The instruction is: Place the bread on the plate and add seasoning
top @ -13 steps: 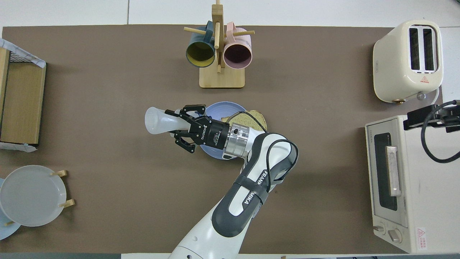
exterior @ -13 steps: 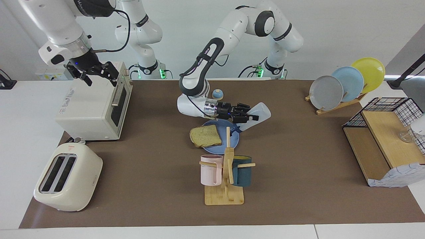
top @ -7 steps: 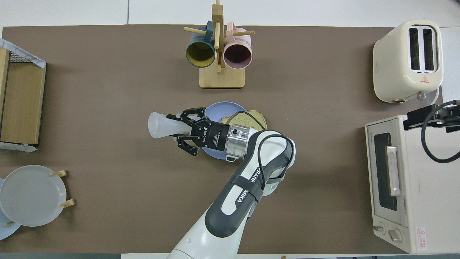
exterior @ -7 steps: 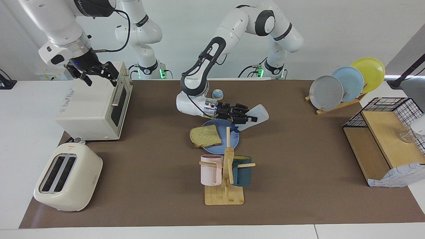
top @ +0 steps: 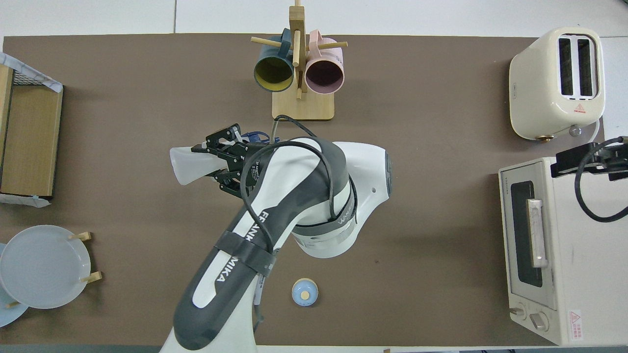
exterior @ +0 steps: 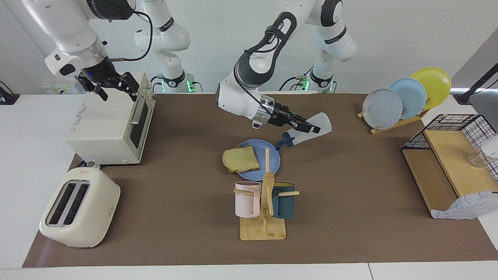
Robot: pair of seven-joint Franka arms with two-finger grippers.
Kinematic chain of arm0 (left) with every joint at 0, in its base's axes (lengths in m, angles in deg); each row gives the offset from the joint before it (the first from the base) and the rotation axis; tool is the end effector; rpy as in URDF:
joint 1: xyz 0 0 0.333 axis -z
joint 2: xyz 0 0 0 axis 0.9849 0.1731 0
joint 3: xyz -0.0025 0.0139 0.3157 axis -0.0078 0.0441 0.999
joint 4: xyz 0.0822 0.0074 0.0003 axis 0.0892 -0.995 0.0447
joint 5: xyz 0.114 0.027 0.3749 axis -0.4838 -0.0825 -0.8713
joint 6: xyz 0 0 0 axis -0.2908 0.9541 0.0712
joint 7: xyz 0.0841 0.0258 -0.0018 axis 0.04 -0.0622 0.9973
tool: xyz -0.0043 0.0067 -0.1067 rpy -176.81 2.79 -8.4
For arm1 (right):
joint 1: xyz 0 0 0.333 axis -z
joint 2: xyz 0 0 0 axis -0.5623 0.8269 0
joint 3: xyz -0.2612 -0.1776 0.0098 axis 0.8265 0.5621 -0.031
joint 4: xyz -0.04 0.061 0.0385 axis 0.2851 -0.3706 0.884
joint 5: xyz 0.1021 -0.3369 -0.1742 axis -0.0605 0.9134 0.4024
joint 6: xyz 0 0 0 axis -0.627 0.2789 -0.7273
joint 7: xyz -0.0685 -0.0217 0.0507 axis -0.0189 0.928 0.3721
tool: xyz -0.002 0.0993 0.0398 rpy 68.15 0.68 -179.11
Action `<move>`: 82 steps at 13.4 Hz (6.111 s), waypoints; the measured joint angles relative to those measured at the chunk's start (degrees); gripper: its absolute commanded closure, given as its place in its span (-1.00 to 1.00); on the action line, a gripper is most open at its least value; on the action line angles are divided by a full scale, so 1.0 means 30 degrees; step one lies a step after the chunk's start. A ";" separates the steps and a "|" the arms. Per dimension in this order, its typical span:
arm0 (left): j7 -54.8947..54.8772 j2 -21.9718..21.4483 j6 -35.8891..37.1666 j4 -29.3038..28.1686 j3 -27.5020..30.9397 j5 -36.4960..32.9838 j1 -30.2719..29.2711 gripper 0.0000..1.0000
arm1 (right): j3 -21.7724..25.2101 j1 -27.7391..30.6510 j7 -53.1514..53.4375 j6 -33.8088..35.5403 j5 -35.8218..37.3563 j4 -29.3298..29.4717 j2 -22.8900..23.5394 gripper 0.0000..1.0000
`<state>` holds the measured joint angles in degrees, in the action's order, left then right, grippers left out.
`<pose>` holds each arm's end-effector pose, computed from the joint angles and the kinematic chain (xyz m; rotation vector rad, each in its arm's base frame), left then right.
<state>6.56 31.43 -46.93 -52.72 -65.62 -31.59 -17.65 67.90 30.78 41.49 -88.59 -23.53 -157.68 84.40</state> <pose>0.4985 -0.3955 0.4340 -1.7430 1.0698 0.4011 0.5239 -0.0202 0.6172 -3.1083 0.1240 0.1402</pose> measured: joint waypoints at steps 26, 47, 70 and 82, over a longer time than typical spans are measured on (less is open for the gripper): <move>1.4555 -0.5800 -3.2371 -1.1385 -0.0008 0.7498 -0.9953 1.00 | 0.0000 0.0000 0.0000 0.0000 0.0000 0.0000 0.0000 -1.00; 1.5166 0.0603 -3.9636 -1.0996 -0.0189 0.7470 -1.0888 1.00 | 0.0000 0.0000 0.0000 0.0000 0.0000 0.0000 0.0000 -1.00; 1.6223 0.0937 -3.9615 -1.1316 -0.0231 0.7475 -1.0911 -1.00 | 0.0000 0.0000 0.0000 0.0000 0.0000 -0.0001 0.0000 -1.00; 1.7852 -0.4093 -3.5811 -1.5023 -0.0551 0.7471 -0.7654 -1.00 | 0.0000 0.0000 0.0000 0.0000 0.0000 0.0000 0.0000 -1.00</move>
<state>60.11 19.15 -154.36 -97.78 -67.28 -9.18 -40.61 67.90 30.78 41.49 -88.59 -23.53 -157.69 84.40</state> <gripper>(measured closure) 0.000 0.000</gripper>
